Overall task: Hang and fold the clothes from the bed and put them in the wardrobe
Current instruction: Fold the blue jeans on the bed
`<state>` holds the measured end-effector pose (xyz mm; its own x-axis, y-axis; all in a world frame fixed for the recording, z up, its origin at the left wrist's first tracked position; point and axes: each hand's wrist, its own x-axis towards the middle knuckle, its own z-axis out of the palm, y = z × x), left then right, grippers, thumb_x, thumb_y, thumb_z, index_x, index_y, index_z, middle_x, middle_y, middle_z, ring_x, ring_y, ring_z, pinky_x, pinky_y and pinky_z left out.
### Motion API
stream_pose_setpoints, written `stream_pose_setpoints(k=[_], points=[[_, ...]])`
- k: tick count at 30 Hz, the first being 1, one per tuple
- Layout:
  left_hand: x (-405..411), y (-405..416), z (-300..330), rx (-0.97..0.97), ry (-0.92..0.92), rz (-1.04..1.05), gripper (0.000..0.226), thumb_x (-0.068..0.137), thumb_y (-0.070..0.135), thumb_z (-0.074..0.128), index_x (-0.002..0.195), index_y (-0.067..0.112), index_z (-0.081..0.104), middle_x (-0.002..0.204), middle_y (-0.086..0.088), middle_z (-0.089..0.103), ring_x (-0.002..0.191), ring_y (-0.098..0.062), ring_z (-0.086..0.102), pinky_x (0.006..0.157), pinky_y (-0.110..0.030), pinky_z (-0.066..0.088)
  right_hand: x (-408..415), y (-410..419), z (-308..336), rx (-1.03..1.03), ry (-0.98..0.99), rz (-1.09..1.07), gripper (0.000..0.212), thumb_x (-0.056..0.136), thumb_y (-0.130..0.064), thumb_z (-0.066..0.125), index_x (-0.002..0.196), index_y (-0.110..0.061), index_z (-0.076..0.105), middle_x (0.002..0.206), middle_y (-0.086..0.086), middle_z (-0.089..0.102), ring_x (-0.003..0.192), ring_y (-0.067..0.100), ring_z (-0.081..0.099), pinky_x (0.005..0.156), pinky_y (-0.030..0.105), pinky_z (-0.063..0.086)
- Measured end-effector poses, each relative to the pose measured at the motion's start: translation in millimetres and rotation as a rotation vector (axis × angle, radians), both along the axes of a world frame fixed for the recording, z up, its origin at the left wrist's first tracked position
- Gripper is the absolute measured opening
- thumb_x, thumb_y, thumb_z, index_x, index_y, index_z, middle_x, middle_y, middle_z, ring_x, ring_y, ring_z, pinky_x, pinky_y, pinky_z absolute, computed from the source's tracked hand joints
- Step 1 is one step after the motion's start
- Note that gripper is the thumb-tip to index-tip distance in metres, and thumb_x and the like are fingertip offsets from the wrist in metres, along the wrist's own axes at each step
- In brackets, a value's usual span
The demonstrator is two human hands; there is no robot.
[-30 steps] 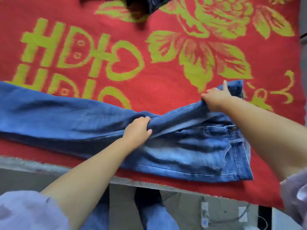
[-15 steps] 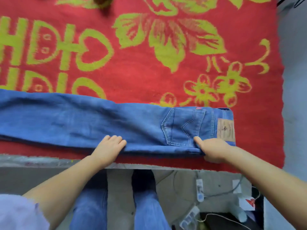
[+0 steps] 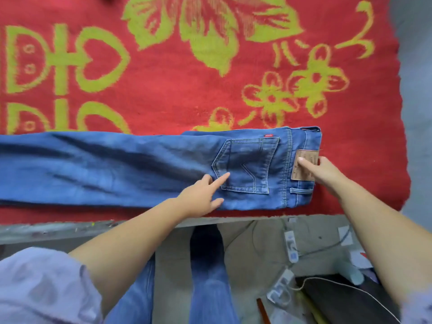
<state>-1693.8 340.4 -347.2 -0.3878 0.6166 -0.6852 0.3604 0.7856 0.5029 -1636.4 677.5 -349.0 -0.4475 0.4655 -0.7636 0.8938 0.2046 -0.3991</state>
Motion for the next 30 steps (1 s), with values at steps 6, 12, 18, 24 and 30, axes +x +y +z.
stream_pose_setpoints(k=[6,12,18,24,30], points=[[-17,40,-13,0.111,-0.17,0.581,0.054,0.098,0.042,0.042,0.149,0.036,0.025,0.084,-0.005,0.062,0.086,-0.026,0.066,0.088,-0.035,0.048,-18,2,-18,-0.042,0.218,-0.113,0.025,0.083,-0.024,0.073,0.104,-0.013,0.064,0.102,0.004,0.069,0.084,0.011,0.065,0.074,0.022,0.053],[-18,12,-22,0.117,0.617,0.556,0.068,0.093,0.047,0.045,0.152,0.029,0.017,0.155,-0.006,0.024,0.143,-0.024,0.018,0.111,-0.059,0.016,-3,15,-23,0.251,0.304,-0.097,0.018,0.086,-0.025,0.07,0.102,-0.019,0.063,0.101,0.006,0.067,0.087,0.016,0.061,0.079,0.029,0.046],[-39,11,-58,-0.242,0.312,0.193,0.086,0.085,0.074,0.032,0.146,0.041,-0.019,0.151,0.001,-0.039,0.14,-0.024,-0.033,0.101,-0.076,0.002,-13,19,-19,0.009,0.248,-0.144,0.022,0.089,-0.014,0.066,0.11,-0.011,0.061,0.105,0.007,0.067,0.074,0.004,0.065,0.075,0.025,0.053],[-63,5,-1,0.137,-0.252,0.592,0.058,0.095,0.057,0.039,0.148,0.037,0.027,0.162,0.0,-0.001,0.148,-0.019,-0.001,0.118,-0.052,0.008,-53,-55,97,-0.147,0.493,-0.021,0.024,0.091,-0.01,0.061,0.103,-0.03,0.055,0.097,-0.006,0.068,0.078,-0.003,0.067,0.065,0.015,0.053],[-73,-41,63,0.752,-0.982,1.176,0.061,0.077,0.069,0.044,0.123,0.03,0.054,0.106,0.002,0.066,0.093,-0.013,0.064,0.075,-0.032,0.053,-85,-236,125,-0.276,0.507,0.443,0.055,0.081,-0.02,0.063,0.126,-0.037,0.036,0.114,-0.013,0.06,0.101,-0.004,0.06,0.086,0.013,0.047]])
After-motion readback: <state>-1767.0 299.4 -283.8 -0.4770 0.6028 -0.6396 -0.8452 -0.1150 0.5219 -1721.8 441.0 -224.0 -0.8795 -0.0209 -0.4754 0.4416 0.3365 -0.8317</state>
